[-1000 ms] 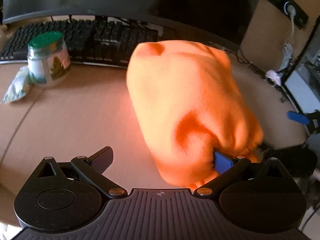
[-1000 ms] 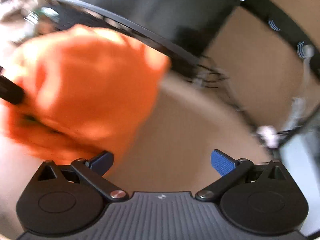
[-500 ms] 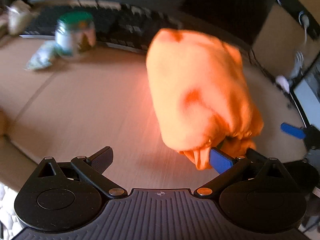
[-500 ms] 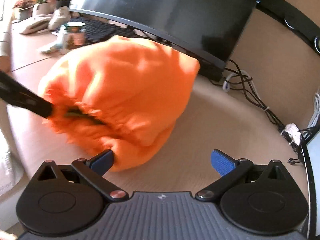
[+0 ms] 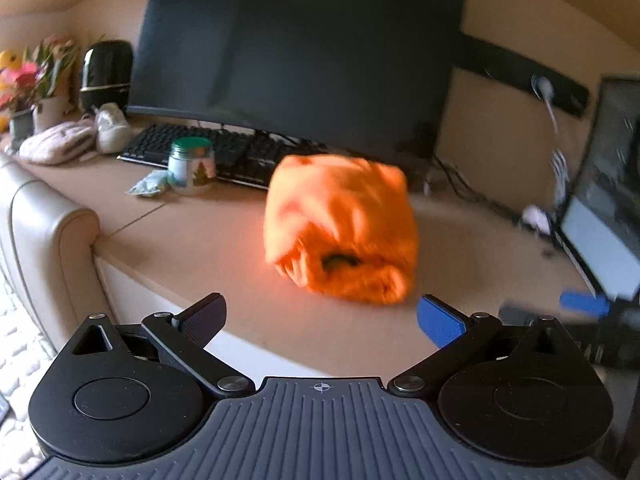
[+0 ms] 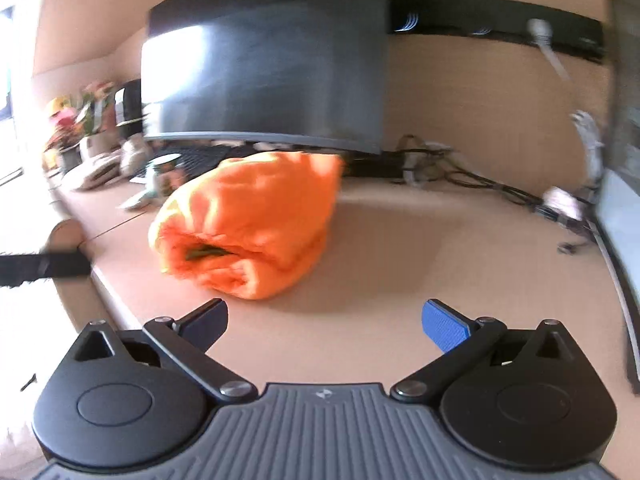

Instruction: Fold clothes

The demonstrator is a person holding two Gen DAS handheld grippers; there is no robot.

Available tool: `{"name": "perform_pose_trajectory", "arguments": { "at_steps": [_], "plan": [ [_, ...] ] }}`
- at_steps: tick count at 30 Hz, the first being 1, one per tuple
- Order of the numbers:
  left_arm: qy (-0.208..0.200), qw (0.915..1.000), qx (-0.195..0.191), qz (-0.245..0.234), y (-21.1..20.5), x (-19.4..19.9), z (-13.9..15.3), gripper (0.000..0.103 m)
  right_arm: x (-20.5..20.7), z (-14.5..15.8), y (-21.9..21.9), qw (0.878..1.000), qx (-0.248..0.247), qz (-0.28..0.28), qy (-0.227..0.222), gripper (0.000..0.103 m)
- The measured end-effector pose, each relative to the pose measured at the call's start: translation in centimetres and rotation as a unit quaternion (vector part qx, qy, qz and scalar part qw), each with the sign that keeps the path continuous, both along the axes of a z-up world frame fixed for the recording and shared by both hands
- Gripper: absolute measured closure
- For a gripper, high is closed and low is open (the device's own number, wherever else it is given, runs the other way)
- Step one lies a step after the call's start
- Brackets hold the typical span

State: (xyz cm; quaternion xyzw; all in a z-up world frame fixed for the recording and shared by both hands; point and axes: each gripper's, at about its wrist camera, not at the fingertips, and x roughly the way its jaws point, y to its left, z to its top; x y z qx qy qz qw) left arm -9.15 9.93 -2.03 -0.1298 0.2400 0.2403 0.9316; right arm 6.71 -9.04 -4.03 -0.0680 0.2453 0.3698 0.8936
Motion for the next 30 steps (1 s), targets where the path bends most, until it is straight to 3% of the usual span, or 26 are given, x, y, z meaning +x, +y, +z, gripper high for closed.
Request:
{"name": "perform_pose_trajectory", "arguments": {
  "at_steps": [3, 6, 13, 30],
  "plan": [
    [0.013, 0.9998, -0.005, 0.017, -0.8, 0.1, 0.4, 0.0, -0.4, 1.2, -0.8, 1.0, 0.005, -0.012, -0.014, 0.0],
    [0.016, 0.9993, 0.02, 0.025, -2.0, -0.2, 0.9, 0.0, -1.3, 2.1, -1.4, 0.999, 0.01, -0.001, -0.043, 0.0],
    [0.029, 0.9992, 0.027, 0.012, -2.8, -0.5, 1.2, 0.0, -3.4, 2.0, -2.1, 0.998, 0.025, 0.021, -0.058, 0.0],
    [0.028, 0.9992, 0.027, 0.002, -3.9, -0.7, 1.5, 0.0, -3.3, 2.3, -2.3, 0.998, 0.038, 0.028, -0.042, 0.0]
  ]
}}
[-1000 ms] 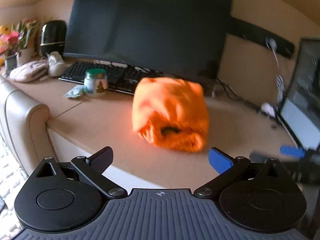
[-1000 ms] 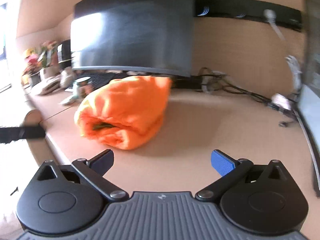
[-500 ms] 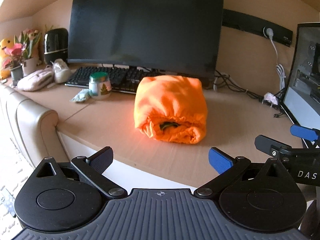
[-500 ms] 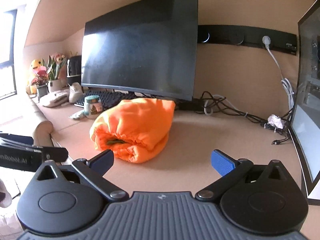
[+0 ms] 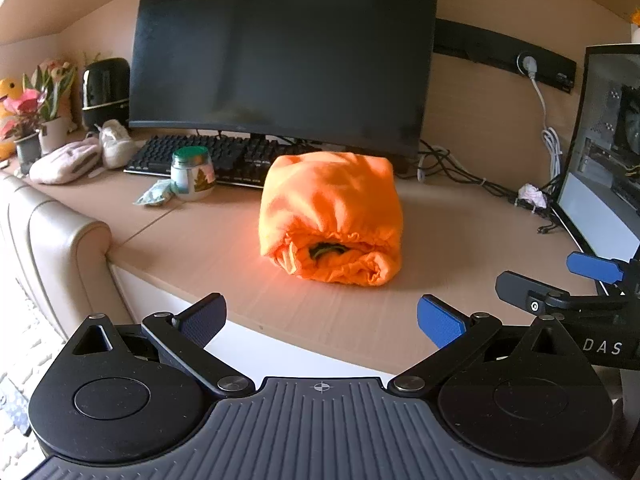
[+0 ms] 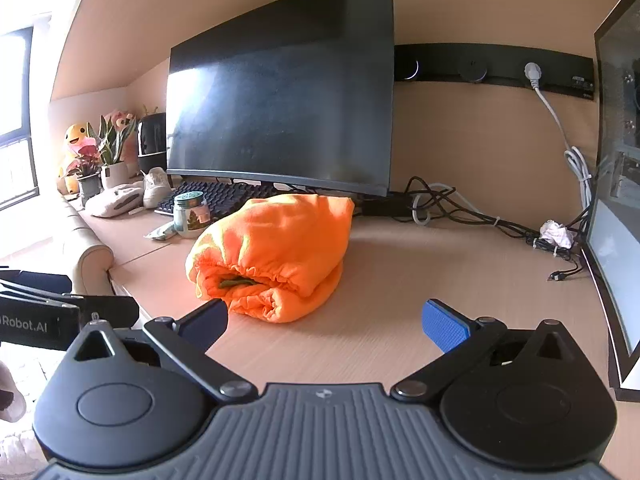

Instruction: Fold clothes

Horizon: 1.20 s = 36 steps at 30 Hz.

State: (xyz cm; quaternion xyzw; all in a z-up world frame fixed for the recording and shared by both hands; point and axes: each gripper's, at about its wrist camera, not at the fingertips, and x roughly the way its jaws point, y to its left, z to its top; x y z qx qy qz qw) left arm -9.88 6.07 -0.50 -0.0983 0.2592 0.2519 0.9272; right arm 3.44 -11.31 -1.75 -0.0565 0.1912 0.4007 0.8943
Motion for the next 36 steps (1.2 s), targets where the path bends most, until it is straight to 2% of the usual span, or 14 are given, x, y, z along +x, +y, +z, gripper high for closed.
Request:
{"name": "perform_pose_trajectory", "arguments": {
  "at_steps": [13, 20, 26, 36],
  "plan": [
    [0.016, 0.9997, -0.014, -0.015, -0.7, 0.4, -0.6, 0.0, 0.1, -0.3, -0.3, 1.0, -0.006, 0.004, 0.009, 0.0],
    [0.016, 0.9999, -0.001, 0.003, -0.9, 0.2, -0.4, 0.0, 0.0, -0.5, -0.4, 1.0, -0.008, 0.002, 0.012, 0.0],
    [0.015, 0.9999, 0.005, -0.002, -1.1, 0.2, -0.3, 0.0, 0.0, -0.5, -0.7, 1.0, -0.006, 0.0, 0.011, 0.0],
    [0.013, 0.9999, -0.005, -0.006, -1.1, 0.4, -0.4, 0.0, 0.1, -0.6, -1.1, 1.0, -0.005, -0.002, 0.018, 0.0]
  ]
}}
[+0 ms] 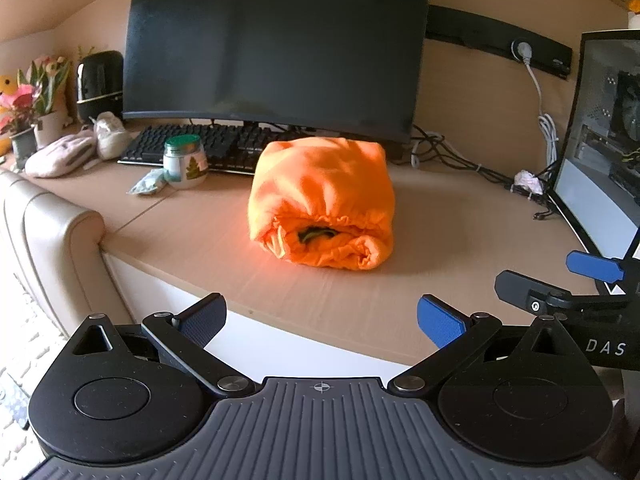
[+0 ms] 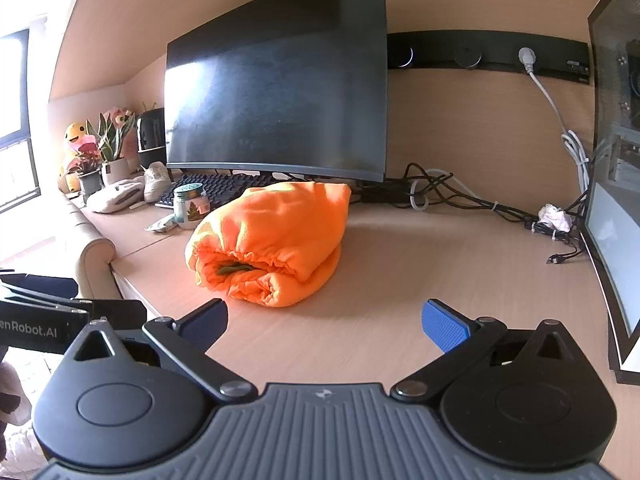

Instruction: Fold clothes

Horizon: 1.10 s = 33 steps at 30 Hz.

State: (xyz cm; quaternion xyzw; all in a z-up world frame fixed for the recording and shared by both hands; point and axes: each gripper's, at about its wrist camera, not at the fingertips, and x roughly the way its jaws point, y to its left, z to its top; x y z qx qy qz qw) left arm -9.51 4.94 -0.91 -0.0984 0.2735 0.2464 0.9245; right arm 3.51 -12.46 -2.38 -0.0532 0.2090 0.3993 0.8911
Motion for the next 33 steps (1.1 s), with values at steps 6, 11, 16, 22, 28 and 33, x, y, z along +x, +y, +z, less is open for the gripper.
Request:
{"name": "perform_pose_trajectory", "arguments": {
  "at_steps": [6, 11, 16, 22, 28, 33],
  "plan": [
    [0.002, 1.0, 0.002, -0.004, -0.37, 0.24, -0.08, 0.0, -0.04, -0.11, -0.28, 1.0, -0.006, -0.007, -0.004, 0.0],
    [0.006, 1.0, -0.003, -0.003, -0.44, 0.16, -0.19, 0.0, -0.29, -0.32, -0.12, 1.0, -0.011, -0.011, -0.011, 0.0],
    [0.008, 1.0, -0.004, -0.001, -0.45, -0.08, -0.27, 0.0, -0.55, -0.51, 0.36, 1.0, -0.024, -0.004, -0.009, 0.0],
    [0.004, 0.9999, -0.01, 0.0, -0.19, -0.42, -0.22, 0.0, -0.66, -0.36, 0.4, 1.0, -0.026, -0.001, -0.006, 0.0],
    [0.007, 0.9999, 0.004, 0.01, -0.01, -0.37, -0.14, 0.0, -0.81, -0.27, 0.43, 1.0, -0.026, -0.003, -0.012, 0.0],
    [0.005, 0.9998, 0.016, 0.008, -0.14, -0.39, -0.01, 0.0, -0.89, -0.18, 0.38, 1.0, -0.022, -0.01, -0.019, 0.0]
  ]
}}
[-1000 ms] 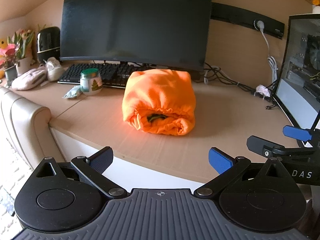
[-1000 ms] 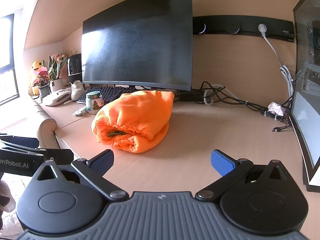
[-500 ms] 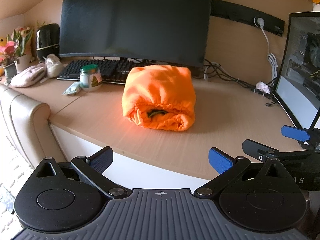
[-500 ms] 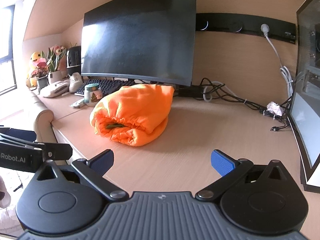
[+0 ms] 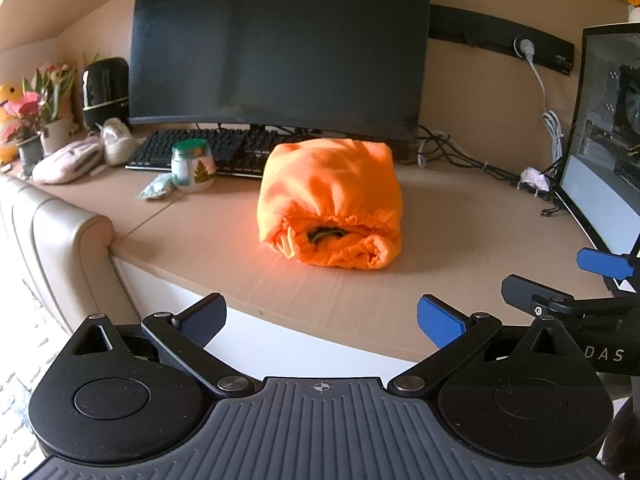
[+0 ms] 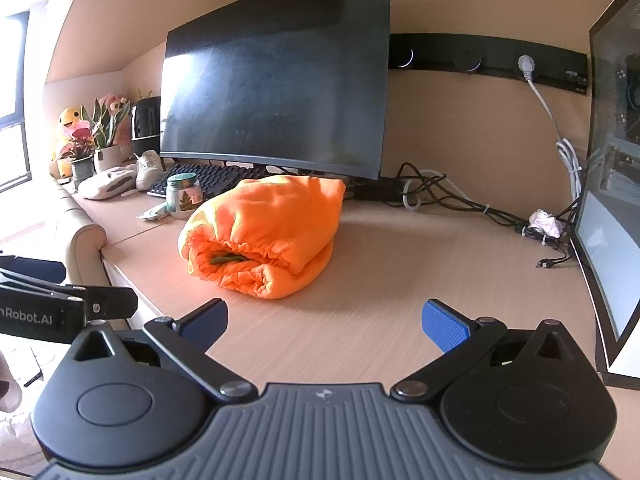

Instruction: Fold clothes

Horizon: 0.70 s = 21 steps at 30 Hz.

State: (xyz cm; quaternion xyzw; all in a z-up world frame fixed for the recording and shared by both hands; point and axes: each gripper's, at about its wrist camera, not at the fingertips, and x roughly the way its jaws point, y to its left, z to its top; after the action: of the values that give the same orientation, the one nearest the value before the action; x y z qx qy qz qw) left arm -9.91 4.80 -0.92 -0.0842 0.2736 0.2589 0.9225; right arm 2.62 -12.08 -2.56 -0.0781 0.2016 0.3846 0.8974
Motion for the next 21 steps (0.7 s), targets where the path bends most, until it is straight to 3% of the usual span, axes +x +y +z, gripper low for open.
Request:
{"name": "perform_pose_trajectory", "arguments": {
  "at_steps": [21],
  "plan": [
    [0.01, 0.9999, 0.007, 0.003, 0.41, -0.09, -0.46, 0.0, 0.33, 0.01, 0.37, 1.0, -0.008, 0.005, 0.013, 0.0]
  ]
}}
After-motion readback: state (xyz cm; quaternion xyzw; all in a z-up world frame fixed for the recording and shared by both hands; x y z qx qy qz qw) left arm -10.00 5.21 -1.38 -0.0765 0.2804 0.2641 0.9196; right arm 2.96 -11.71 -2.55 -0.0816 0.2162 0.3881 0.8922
